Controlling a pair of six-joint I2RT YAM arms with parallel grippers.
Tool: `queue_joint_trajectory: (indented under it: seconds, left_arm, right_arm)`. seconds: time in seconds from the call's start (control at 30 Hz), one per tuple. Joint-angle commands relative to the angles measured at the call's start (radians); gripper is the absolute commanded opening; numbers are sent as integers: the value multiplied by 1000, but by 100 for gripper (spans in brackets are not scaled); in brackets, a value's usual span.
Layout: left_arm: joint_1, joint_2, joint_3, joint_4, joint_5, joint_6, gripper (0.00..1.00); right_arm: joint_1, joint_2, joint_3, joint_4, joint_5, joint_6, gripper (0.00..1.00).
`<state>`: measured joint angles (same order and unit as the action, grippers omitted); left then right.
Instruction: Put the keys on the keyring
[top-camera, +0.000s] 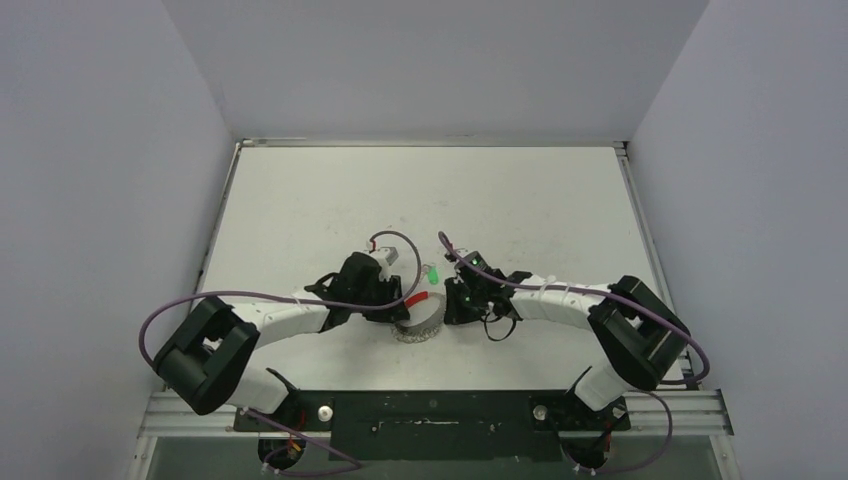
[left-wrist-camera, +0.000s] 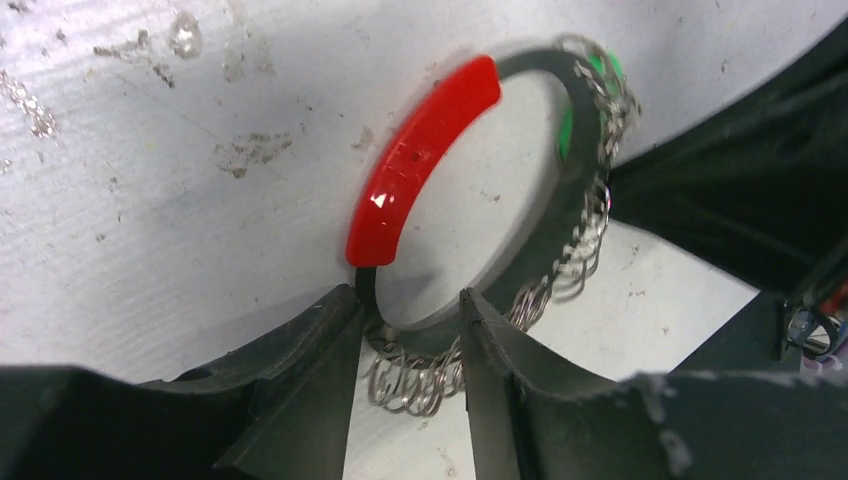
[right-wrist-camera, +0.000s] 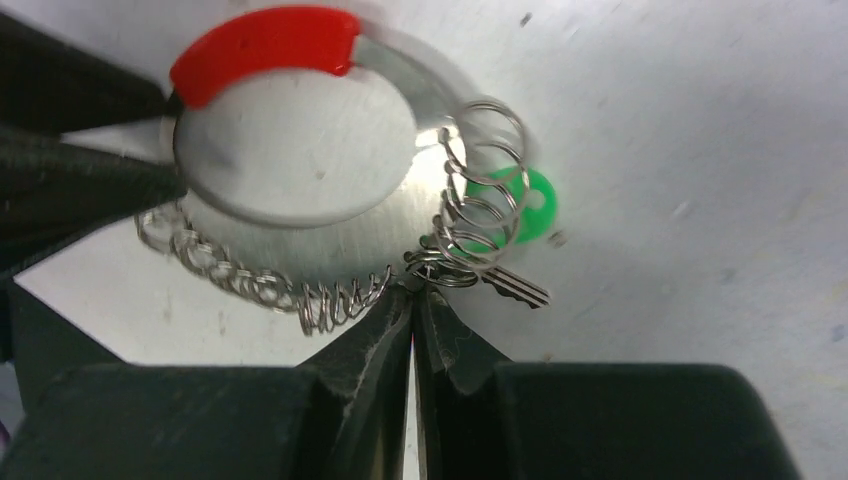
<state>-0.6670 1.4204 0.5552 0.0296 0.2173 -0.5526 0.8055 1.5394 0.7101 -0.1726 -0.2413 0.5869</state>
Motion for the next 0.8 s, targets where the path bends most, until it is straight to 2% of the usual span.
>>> queue_joint_trajectory:
  seconds: [0.0,0.2,0.3,0.5,0.77]
  left_arm:
    - [-2,-39,-36,49,29,-54,38]
    - [-10,-68,-47,33,1,-64,36]
    - [-11,-104,-49,-18,-56,-52,40]
    - [-9,-170,-84,-26,-83,-60,40]
    - [-16,-119,-100,50,-34,-90,36]
  right_arm:
    - [-68,53,55,21,17,-68,9]
    - [-74,74,126,-46,44,-140,15]
    - [-67,35,133,-93,87,-163,20]
    - [-10,-30,146,-182,174,-186,30]
    - [89,-52,112,-115,155,-107,31]
